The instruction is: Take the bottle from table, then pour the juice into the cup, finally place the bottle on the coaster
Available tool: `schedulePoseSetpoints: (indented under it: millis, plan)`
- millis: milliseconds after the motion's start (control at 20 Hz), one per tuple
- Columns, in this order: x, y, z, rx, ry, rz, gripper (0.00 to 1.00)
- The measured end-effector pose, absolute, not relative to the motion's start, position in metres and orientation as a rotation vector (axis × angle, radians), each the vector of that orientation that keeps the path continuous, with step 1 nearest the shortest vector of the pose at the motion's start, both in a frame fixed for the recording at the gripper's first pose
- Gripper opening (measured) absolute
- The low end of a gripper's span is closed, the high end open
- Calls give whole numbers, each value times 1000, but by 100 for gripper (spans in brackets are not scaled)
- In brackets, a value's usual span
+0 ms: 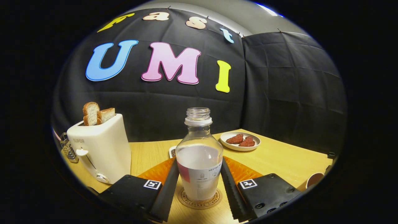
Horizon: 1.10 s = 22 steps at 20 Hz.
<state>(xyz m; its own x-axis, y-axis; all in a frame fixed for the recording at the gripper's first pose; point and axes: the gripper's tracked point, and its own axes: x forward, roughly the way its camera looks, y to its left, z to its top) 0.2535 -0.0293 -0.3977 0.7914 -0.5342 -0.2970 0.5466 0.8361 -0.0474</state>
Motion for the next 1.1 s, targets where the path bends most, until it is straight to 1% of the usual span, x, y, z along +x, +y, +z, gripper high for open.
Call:
schedulePoseSetpoints:
  millis: [300,450,550,600,800,1100]
  plan:
    - [250,-29,-397,39,312,-584,77]
    - [247,-28,-399,43,329,-582,80]
    - [243,-27,-401,52,340,-583,96]
    - [241,-26,-399,58,341,-579,98]
    - [230,-14,-397,84,362,-551,98]
    - [208,7,-368,68,358,-487,98]
